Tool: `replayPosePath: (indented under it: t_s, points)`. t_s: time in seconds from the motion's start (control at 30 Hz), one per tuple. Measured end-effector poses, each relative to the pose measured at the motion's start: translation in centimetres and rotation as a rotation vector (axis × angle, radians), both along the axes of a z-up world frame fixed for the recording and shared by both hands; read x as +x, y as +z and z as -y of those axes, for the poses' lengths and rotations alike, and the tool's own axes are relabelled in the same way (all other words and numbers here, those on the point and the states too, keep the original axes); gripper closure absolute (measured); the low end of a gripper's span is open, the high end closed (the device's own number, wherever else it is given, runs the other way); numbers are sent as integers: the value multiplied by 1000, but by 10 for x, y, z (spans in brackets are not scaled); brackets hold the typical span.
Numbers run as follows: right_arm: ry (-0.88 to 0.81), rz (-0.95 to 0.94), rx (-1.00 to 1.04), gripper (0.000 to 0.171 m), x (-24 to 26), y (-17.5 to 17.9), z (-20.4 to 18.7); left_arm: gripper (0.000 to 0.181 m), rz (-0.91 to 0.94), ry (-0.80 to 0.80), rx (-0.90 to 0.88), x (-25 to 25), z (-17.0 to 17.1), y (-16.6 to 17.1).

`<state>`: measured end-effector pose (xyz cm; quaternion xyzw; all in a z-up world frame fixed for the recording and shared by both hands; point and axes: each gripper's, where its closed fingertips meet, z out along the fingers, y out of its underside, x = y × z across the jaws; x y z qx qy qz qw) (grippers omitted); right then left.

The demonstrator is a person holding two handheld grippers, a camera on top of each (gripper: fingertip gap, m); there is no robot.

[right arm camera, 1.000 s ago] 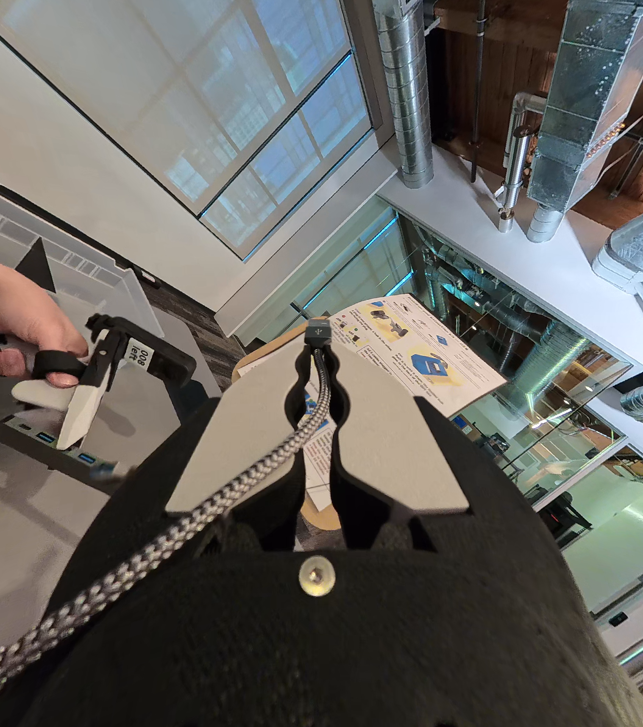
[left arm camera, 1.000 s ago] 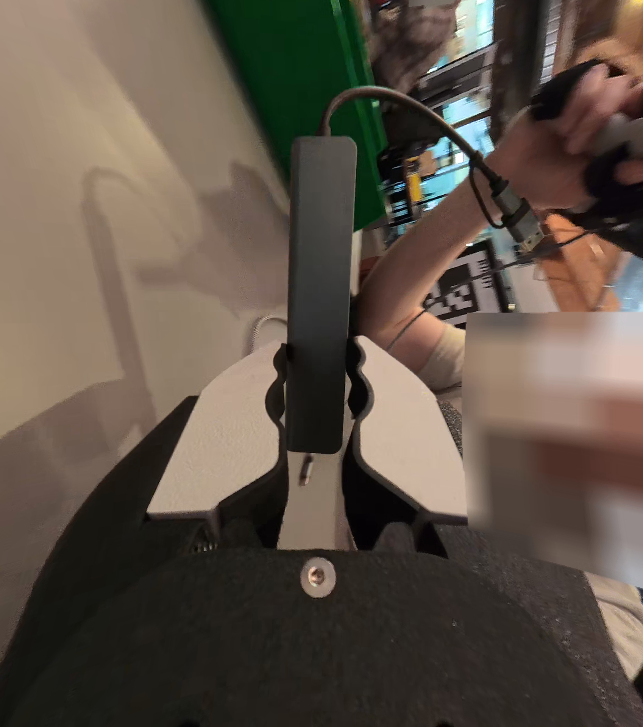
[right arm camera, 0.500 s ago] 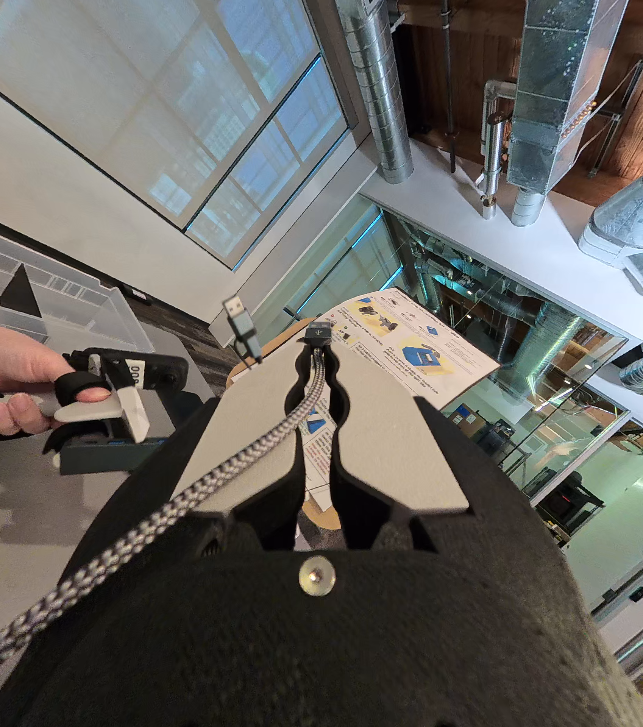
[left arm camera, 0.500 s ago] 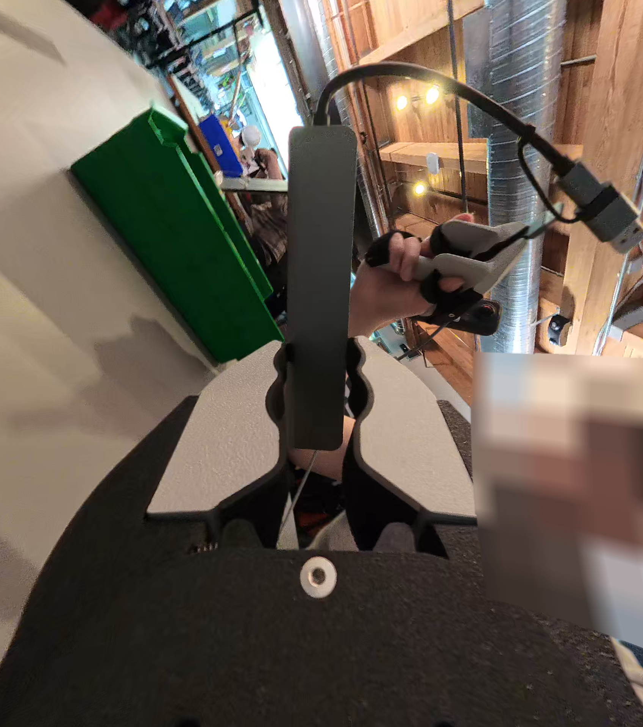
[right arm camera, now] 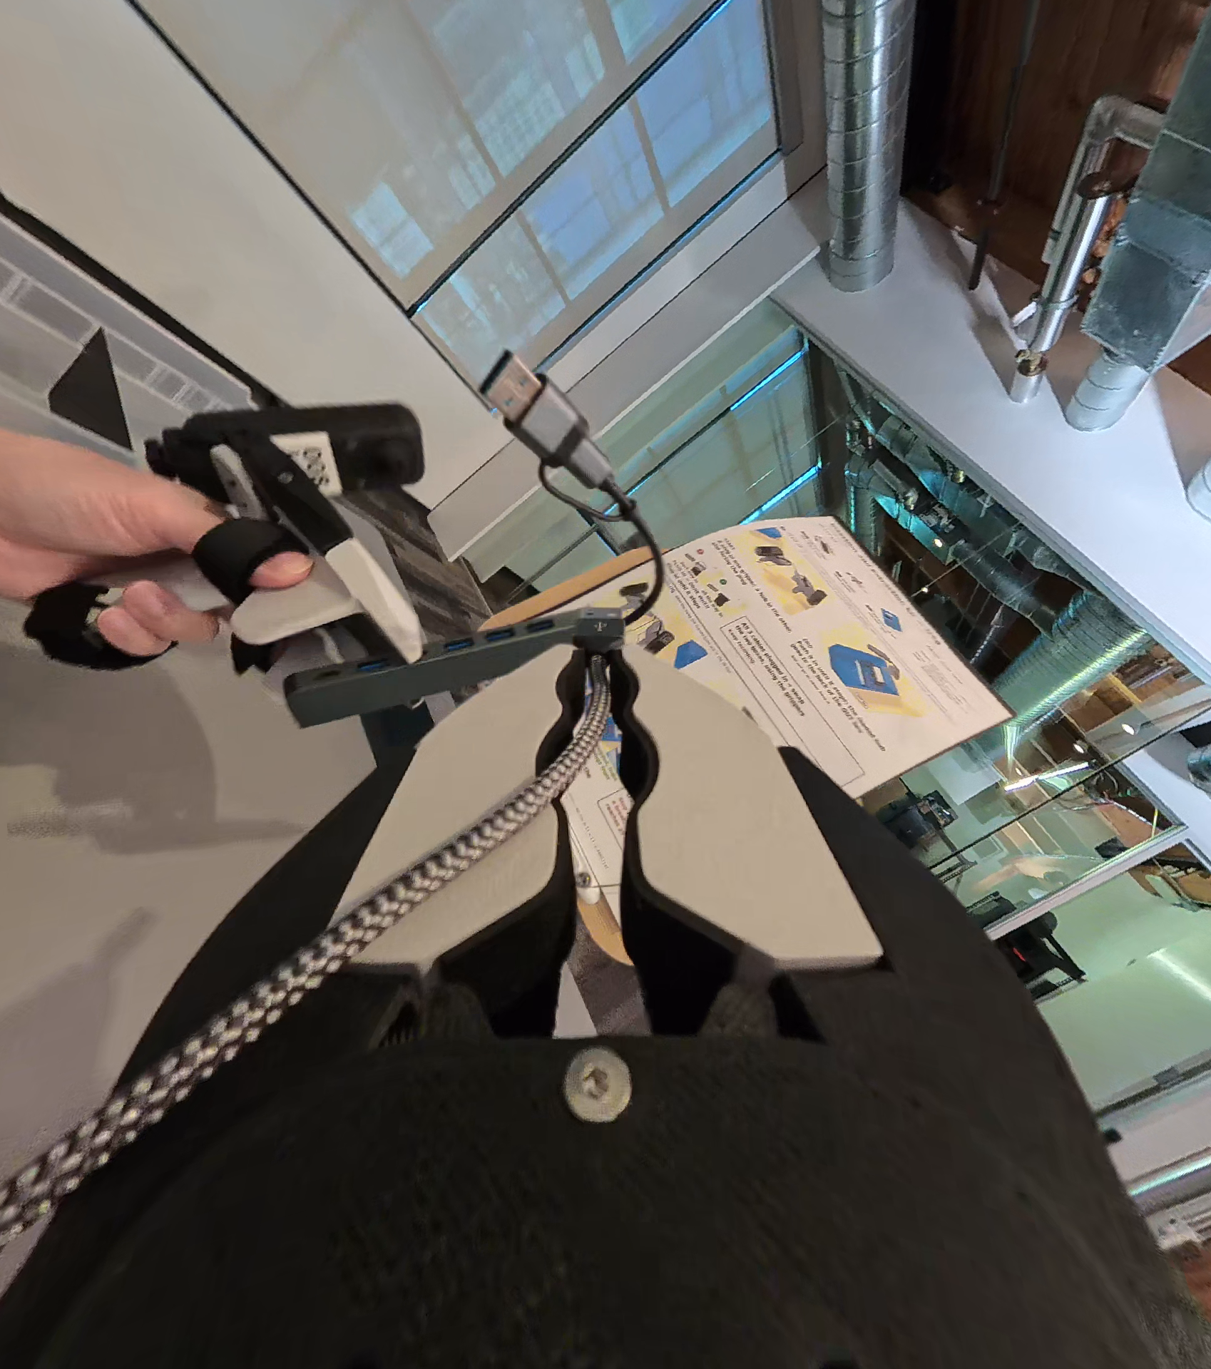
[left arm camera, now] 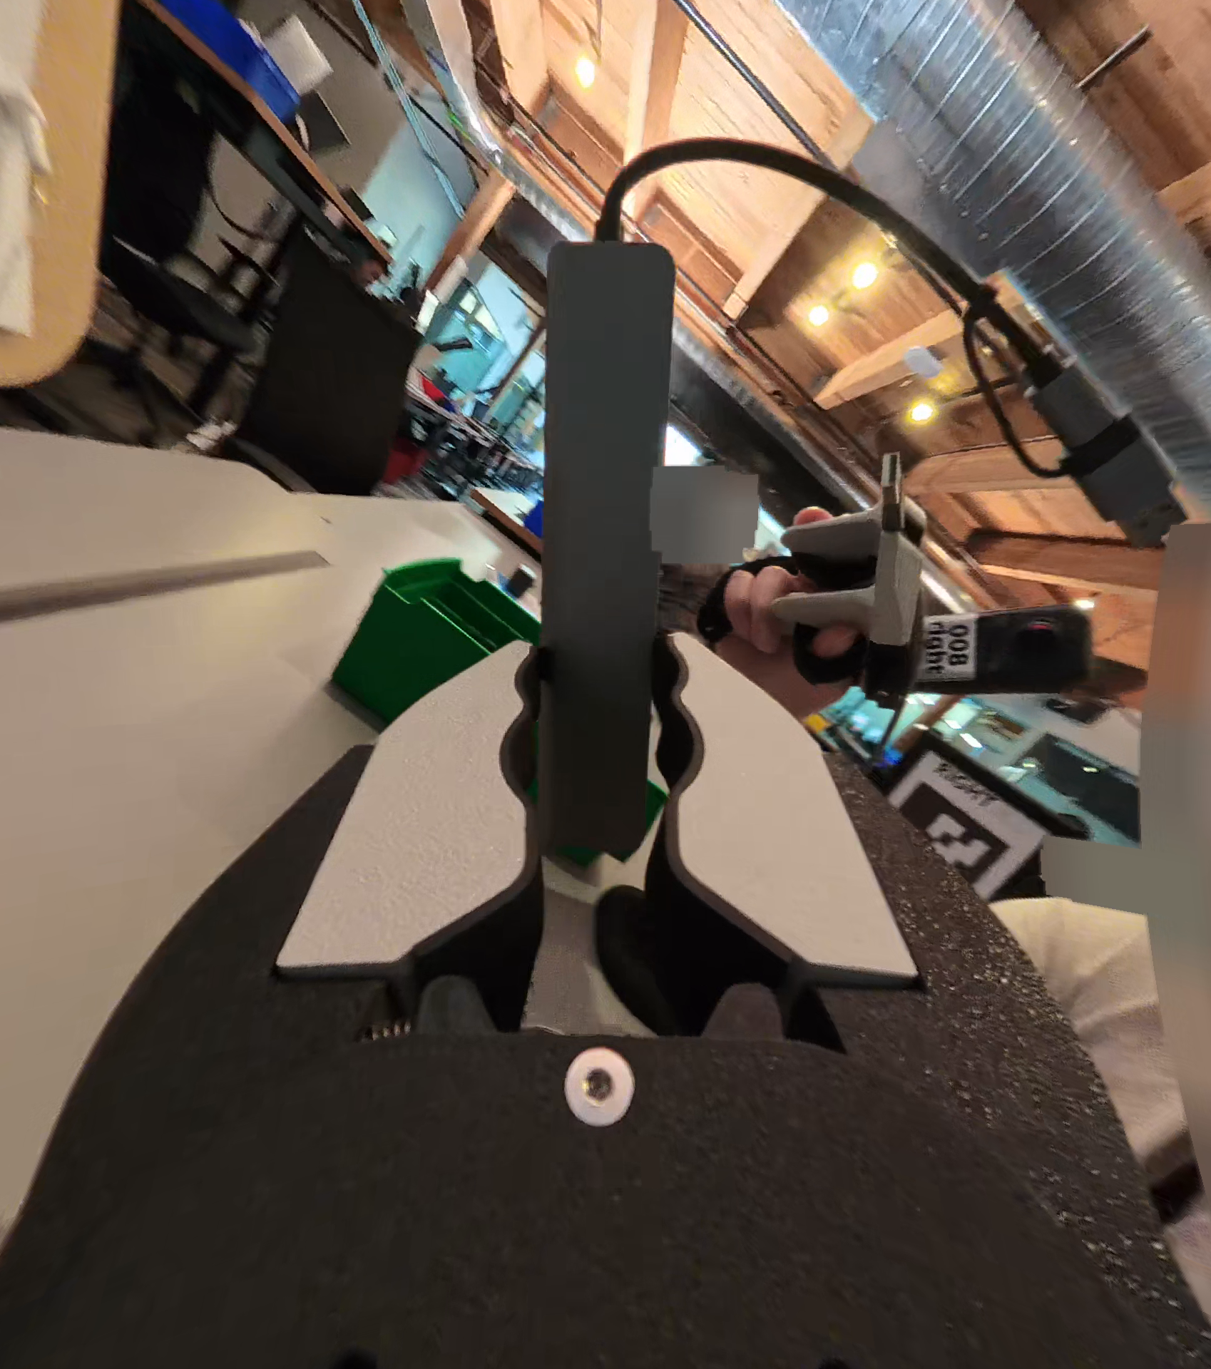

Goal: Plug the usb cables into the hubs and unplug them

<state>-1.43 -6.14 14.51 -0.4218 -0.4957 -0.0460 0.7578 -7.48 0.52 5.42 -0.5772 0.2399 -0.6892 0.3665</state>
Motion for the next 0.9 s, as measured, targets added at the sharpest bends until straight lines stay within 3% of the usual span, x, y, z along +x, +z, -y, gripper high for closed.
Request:
replayPosePath:
  t_s: [0.3, 0.9]
  points:
    - [-27, 155, 9, 164, -22, -25, -5, 152, -27, 135, 165, -8, 1, 18]
    - [-81, 240, 52, 164, -39, -38, -11, 152, -152, 254, 381, -3, 10, 24]
